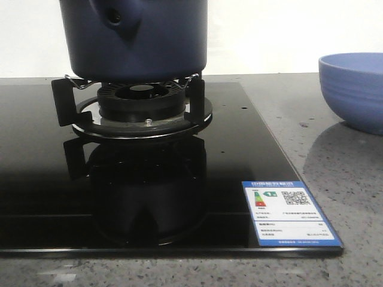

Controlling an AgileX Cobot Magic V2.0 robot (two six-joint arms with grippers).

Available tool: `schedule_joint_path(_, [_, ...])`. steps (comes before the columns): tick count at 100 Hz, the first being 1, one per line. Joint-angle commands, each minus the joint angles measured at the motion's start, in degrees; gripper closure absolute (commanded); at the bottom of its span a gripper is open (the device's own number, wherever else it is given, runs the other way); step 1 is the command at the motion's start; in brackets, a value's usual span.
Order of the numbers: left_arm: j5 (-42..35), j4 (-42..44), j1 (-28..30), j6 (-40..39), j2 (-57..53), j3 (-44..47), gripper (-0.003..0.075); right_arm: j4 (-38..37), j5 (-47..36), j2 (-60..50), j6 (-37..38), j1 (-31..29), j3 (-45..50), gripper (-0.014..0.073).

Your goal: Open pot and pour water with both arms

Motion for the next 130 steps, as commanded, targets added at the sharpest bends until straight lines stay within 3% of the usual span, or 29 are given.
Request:
schedule_joint_path(1, [0.3,-2.9,-0.4,2.2,-0.4,-2.3,0.0223,-0.2,-3.7,0.4,-0.6,0.1,-2.0,0.0177])
schedule_joint_path(42, [0.4,-11.6,-0.4,13.9,3.0,-3.2,0.0223,-0.2,-3.6,0.4,-0.6,0.1,-2.0,0.0177])
schedule_joint_path(106, [-0.1,-13.3,-0.4,18.0,4.5,-3.4,0.0231,-0.2,-3.3,0.4,-0.6,0.1,-2.0,0.0177])
schedule_joint_path(130, [-0.1,-13.7,-0.4,18.0,4.5,-3.4,0.0367,-0.2,-2.8,0.4,-0.6,0.1,-2.0,0.0177])
